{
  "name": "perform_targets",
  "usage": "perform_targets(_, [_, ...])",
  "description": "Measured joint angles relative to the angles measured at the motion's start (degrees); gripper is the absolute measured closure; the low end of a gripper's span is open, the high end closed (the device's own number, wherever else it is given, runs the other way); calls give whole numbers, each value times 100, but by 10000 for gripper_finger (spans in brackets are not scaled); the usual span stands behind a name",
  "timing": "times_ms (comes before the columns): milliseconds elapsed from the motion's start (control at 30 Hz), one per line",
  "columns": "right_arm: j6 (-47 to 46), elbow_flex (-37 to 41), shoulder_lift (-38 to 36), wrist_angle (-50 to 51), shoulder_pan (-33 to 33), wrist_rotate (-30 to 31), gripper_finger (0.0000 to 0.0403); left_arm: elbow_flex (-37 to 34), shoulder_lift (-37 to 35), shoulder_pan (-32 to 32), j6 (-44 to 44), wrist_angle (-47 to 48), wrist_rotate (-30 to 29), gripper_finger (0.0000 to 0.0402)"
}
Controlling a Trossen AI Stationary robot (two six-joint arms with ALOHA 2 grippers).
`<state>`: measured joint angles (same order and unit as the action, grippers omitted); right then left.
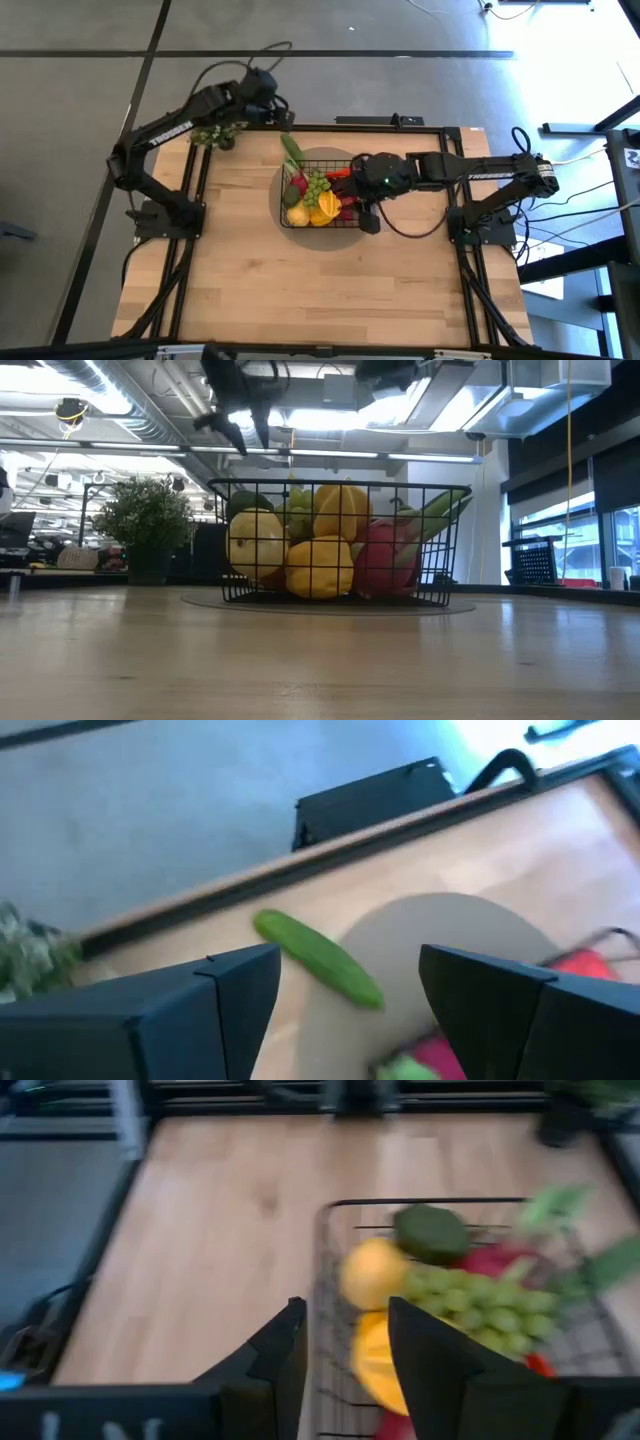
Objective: Build produce basket
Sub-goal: Put the green cucumber into the black wire basket
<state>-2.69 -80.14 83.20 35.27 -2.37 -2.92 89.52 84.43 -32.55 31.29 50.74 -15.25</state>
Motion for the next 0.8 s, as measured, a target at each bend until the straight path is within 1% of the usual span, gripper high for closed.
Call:
perform_targets(67, [-5,0,0,-36,142,307,272,0,176,-321,-483,-91,296,173])
perform_targets(167, [-116,0,0,-103,392,748,272,-5,437,-700,-1118,-184,978,174])
perform_targets(200, [-164,0,0,-102,485,853,272,-5,523,-810,-1465,-237,1190,174])
perform_targets(433, [-304,0,0,-106,1274,933,272,-5,1086,-1337,-4399,-163,2123,173])
perform_targets(567, [-123,0,0,-105,1745,750,272,-5,1372,-1423,-6005,-22,2181,174])
perform_targets(667, [241,0,0,-109,2040,746,272,-9,1539,-1420,-7305,21,2179,173])
perform_targets(800, [612,0,0,-106,2355,741,272,-7,1781,-1378,-8304,-47,2182,175])
